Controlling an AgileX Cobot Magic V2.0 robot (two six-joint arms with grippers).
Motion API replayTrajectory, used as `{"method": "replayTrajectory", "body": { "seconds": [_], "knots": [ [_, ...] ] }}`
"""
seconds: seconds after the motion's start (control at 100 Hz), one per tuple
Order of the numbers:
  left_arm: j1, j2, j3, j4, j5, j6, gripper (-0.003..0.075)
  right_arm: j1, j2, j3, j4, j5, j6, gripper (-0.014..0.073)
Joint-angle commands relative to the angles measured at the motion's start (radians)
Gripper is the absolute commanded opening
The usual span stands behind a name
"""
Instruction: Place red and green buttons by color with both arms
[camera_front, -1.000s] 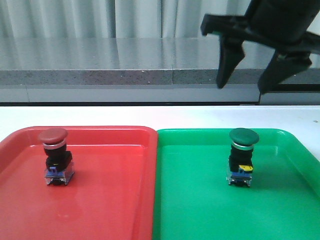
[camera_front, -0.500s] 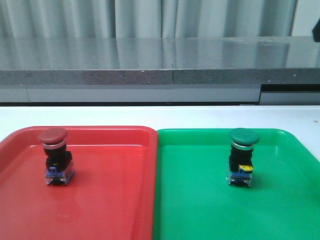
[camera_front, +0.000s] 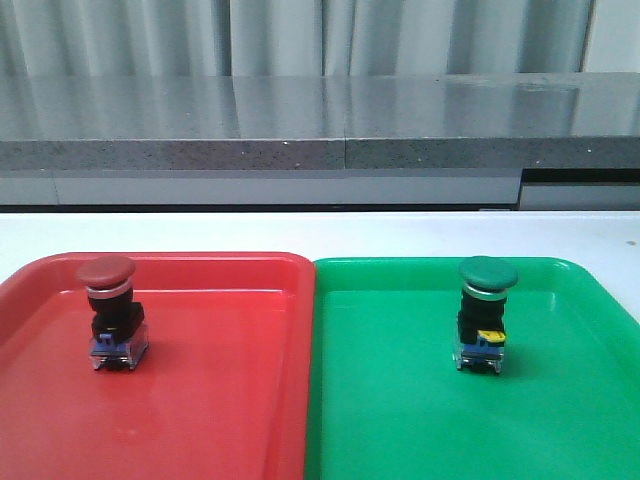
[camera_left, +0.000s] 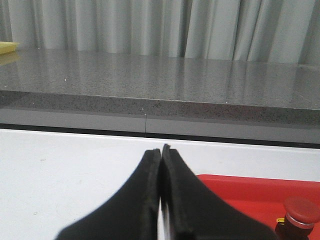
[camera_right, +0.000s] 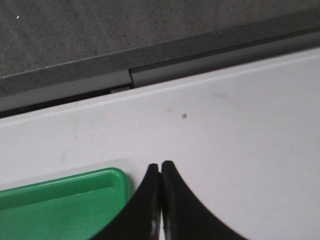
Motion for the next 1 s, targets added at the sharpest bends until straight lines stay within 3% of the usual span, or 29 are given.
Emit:
{"method": "replayTrajectory", "body": {
  "seconds": [0.0,0.19,0.34,0.77,0.95,0.99],
  "knots": [
    [0.003,-0.034,0.01,-0.009,-0.071,0.0,-0.002,-0.015,-0.078,0.026,-0.047,-0.162,-0.013,-0.0063],
    [0.003,-0.034,0.01,-0.009,-0.077,0.0,-0.002,-0.01,-0.251,0.138,-0.076,-0.327,-0.013,-0.0063],
    [0.003,-0.034,0.01,-0.009,-0.077,0.0,-0.002,-0.01,-0.377,0.213,-0.13,-0.362,-0.013,-0.0063],
    [0.003,-0.034,0.01,-0.009,-0.077,0.0,-0.002,-0.009,-0.822,0.489,-0.082,-0.403,-0.012,-0.0063],
    [0.003,-0.032,0.01,-0.009,-0.077,0.0,-0.002,-0.009,-0.813,0.623,-0.078,-0.537,-0.012,-0.0063],
    [0.003,-0.032,0.01,-0.009,-0.071,0.0,-0.002,-0.008,-0.814,0.618,-0.087,-0.502,-0.012,-0.0063]
  ]
}}
